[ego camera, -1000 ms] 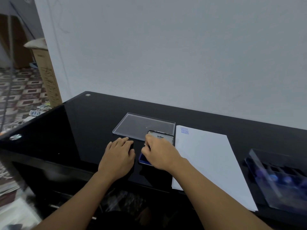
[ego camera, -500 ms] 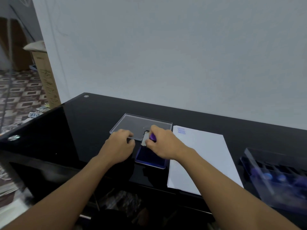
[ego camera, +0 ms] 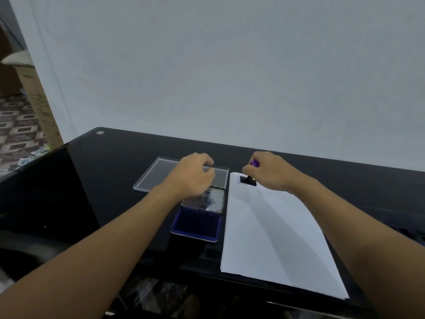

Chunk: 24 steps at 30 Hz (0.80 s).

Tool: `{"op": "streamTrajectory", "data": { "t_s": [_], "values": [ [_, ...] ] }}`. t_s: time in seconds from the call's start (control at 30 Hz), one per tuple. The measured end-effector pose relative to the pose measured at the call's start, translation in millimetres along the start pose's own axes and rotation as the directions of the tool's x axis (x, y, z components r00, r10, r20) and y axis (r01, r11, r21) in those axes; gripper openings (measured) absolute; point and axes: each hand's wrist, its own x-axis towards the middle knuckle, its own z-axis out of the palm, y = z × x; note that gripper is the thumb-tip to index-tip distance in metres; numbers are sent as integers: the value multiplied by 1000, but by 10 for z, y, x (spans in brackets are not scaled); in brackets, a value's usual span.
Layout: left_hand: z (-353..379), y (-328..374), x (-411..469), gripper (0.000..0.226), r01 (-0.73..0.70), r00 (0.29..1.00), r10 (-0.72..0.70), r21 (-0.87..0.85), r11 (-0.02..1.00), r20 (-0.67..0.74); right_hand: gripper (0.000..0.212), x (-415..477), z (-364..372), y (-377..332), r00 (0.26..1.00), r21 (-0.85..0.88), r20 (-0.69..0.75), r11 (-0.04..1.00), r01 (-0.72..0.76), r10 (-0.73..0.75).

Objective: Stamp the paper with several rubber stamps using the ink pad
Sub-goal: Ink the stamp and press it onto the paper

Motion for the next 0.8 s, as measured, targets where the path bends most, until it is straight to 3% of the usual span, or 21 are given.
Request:
{"op": "streamTrajectory", "data": {
  "t_s": [0.33, 0.8],
  "values": [
    [345, -7, 578, 33, 33, 985, -43, 59, 998, 167, 20, 482, 172, 305, 994, -36, 73, 997, -75, 78],
    [616, -47, 900, 63, 13, 945, -75, 191, 981, 318, 18, 738, 395, 356, 992, -118, 126, 993, -17, 31]
  ]
}}
